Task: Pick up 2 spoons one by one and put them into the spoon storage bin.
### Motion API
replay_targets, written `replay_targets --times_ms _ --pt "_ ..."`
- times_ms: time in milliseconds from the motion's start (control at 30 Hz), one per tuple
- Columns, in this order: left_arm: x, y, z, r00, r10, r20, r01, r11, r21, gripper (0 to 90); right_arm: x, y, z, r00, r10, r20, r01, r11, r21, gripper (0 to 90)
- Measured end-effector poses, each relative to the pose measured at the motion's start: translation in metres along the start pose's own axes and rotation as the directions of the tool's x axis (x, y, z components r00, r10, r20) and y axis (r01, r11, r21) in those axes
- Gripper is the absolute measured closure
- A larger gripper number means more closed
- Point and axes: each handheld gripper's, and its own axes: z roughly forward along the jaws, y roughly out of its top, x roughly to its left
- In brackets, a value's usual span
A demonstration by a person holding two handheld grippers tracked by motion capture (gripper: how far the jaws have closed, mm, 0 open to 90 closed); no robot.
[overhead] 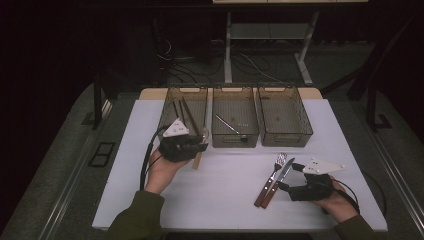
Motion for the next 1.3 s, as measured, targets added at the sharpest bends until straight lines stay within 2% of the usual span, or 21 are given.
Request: replay_targets --times_ms 200,267,400,600,667,733,833,867,900,933,1033,1067,1167,1300 --pt "0.010 0.030 0.022 0.9999 0.009 0.008 -0.009 0.9996 -0.025 65.8 0.000 0.000 0.000 1.0000 -0.003 0.000 0.003 1.000 -0.003 16.5" --pt "0.014 0.042 0.029 1.0000 0.006 0.003 -0.006 0.9992 -0.040 65.8 0.000 0.000 0.000 1.0000 -0.002 -0.001 0.002 1.000 -0.004 16.5" --pt "0.026 0.063 0.044 0.9996 0.026 -0.013 -0.027 0.9988 -0.041 65.8 0.001 0.000 0.000 1.0000 -0.003 -0.002 0.003 1.000 -0.003 16.5" --pt "0.044 0.079 0.067 0.9995 0.017 -0.028 -0.018 0.9984 -0.054 65.7 0.001 0.000 0.000 1.0000 -0.004 -0.005 0.004 1.000 -0.001 16.5" --pt "0.048 0.080 0.074 0.9980 0.031 -0.055 -0.034 0.9981 -0.051 65.7 0.002 0.000 0.000 1.0000 -0.005 -0.004 0.005 1.000 0.001 16.5" --pt "0.052 0.078 0.080 0.9991 -0.014 -0.040 0.012 0.9975 -0.069 65.6 0.002 0.000 0.000 1.0000 -0.004 -0.005 0.004 1.000 0.001 16.5" --pt "0.054 0.076 0.089 0.9985 -0.013 -0.053 0.011 0.9990 -0.043 65.0 0.001 0.000 0.000 1.0000 -0.006 -0.002 0.006 1.000 0.000 16.5" --pt "0.054 0.074 0.091 0.9981 -0.002 -0.062 0.000 0.9994 -0.034 63.7 0.001 0.000 0.000 1.0000 -0.004 -0.001 0.004 1.000 -0.001 16.5" --pt "0.054 0.072 0.093 0.9973 -0.010 -0.073 0.008 0.9995 -0.029 59.5 0.001 0.000 -0.001 1.0000 -0.004 0.000 0.004 1.000 -0.003 16.5" --pt "0.055 0.071 0.094 0.9974 -0.014 -0.070 0.012 0.9997 -0.020 53.6 0.001 0.000 -0.001 1.0000 -0.004 0.001 0.004 1.000 -0.005 16.5" --pt "0.055 0.069 0.094 0.9978 -0.024 -0.062 0.023 0.9995 -0.023 46.6 0.001 0.000 -0.001 0.9999 -0.011 0.003 0.011 1.000 -0.008 16.5" --pt "0.055 0.068 0.093 0.9981 -0.033 -0.051 0.032 0.9992 -0.023 44.8 0.001 0.000 -0.001 0.9999 -0.011 0.003 0.011 1.000 -0.008 16.5" --pt "0.053 0.064 0.091 0.9988 -0.017 -0.045 0.016 0.9996 -0.024 41.0 0.001 0.000 -0.001 1.0000 -0.009 0.004 0.009 1.000 -0.007 16.5" --pt "0.049 0.058 0.087 0.9995 -0.024 -0.022 0.024 0.9995 -0.021 36.6 0.001 0.000 0.000 0.9999 -0.013 0.005 0.013 1.000 0.000 16.5"
